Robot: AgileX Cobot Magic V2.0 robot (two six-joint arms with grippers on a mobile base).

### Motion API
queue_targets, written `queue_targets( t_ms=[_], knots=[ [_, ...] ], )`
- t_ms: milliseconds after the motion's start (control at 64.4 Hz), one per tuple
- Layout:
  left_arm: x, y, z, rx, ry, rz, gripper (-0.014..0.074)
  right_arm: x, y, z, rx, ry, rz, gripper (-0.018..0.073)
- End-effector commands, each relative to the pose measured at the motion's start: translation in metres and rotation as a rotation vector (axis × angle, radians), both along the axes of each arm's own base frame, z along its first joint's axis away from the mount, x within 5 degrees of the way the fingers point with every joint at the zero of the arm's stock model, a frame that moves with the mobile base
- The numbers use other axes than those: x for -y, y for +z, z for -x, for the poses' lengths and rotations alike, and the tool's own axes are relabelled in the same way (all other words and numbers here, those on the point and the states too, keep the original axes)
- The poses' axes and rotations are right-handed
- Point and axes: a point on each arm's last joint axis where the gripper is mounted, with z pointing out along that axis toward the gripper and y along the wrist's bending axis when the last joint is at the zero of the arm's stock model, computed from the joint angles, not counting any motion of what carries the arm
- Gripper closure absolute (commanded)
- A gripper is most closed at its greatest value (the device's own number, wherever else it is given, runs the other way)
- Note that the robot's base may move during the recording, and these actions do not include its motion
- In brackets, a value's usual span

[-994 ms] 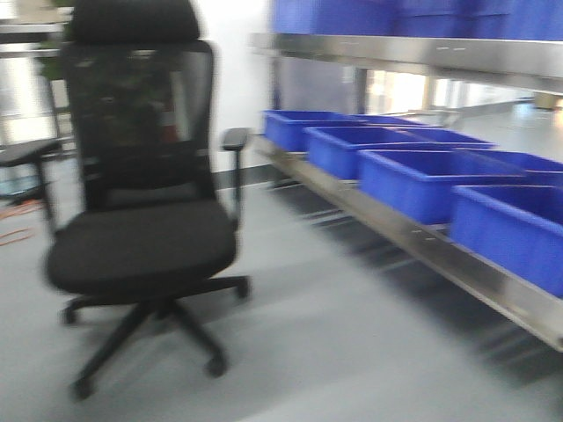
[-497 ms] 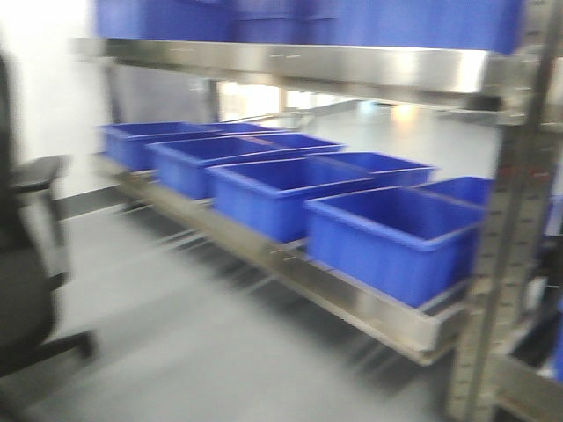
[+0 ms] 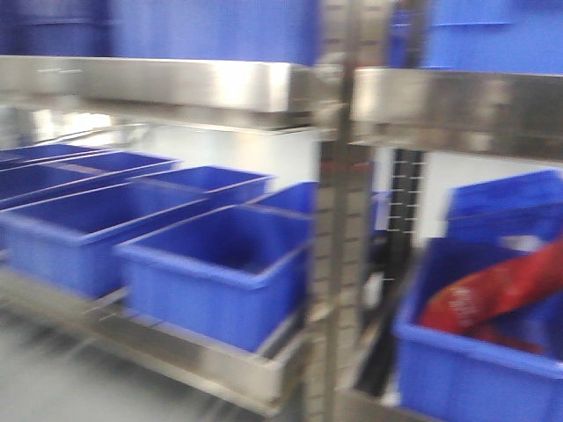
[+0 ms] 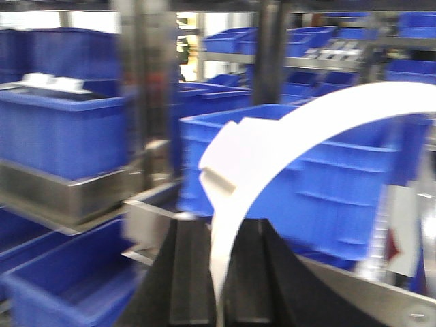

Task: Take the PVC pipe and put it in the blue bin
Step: 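Drive past the office chair to the shelf of blue bins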

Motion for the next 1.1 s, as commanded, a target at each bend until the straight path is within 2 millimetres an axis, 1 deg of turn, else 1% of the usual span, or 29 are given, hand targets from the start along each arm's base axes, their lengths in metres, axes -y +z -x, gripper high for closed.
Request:
queue_targets(
  t_ms=[0, 1088],
  knots=[
    [-0.0002, 0.0023, 0.0014, 0.025, 0.003, 0.0, 0.0707, 0.0006, 0.002, 0.001, 0.027, -0.008, 0.02, 0.0727],
    [-0.0002, 0.0023, 0.0014, 0.025, 0.003, 0.0, 0.0707, 0.0006, 0.0023, 0.001, 0.03, -0.009, 0.02, 0.0727]
  ],
)
